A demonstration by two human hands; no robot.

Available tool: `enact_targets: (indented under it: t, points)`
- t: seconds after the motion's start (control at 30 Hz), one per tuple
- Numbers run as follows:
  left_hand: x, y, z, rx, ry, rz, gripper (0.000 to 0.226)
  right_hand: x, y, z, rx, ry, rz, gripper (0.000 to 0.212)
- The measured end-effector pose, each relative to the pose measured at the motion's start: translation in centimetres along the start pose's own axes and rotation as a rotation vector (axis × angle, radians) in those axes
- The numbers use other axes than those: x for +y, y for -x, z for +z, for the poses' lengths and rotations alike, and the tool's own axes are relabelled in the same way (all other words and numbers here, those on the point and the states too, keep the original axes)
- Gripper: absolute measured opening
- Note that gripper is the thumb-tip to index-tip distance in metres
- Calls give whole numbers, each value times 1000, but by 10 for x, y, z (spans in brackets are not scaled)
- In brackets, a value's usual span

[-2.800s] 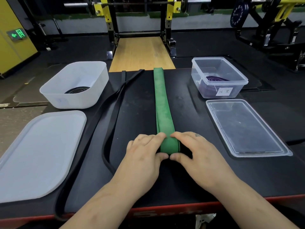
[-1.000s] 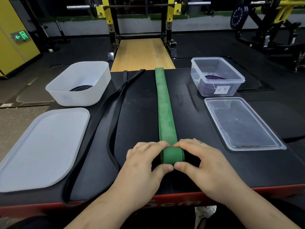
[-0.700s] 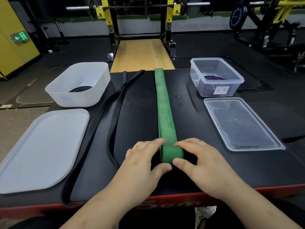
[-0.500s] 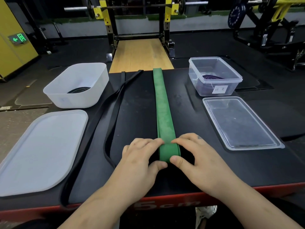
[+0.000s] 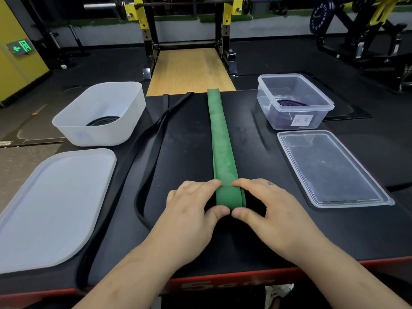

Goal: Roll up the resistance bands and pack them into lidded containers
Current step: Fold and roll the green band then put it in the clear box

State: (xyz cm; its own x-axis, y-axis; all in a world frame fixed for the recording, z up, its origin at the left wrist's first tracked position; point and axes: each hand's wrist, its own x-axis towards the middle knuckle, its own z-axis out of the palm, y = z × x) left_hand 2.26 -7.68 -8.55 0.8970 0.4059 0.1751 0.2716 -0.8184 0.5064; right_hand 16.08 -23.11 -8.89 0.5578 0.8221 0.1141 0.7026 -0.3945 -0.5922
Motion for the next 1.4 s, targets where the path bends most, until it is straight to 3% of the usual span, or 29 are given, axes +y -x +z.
enact_targets:
  t: [0.1, 0.2, 0.6, 0.8, 1.13, 1.4]
  points:
    - [-2, 0, 2, -42, -9, 0, 64, 2, -3, 2, 40, 23, 0, 55]
    - [-3, -3, 2, -33, 2, -17, 60, 3, -3, 4, -3, 58, -22, 62]
    - [16, 33, 10, -31, 135, -85, 58, 10, 27, -10, -27, -131, -71, 53]
    - [12, 28, 1, -46, 131, -77, 64, 11, 15, -9, -52, -28, -72, 70]
    - [10, 17, 2, -34, 59, 8, 59, 9, 7, -8, 27, -67, -62, 37]
    - [3, 4, 5, 20, 31, 27, 56, 11, 4, -5, 14, -90, -44, 54]
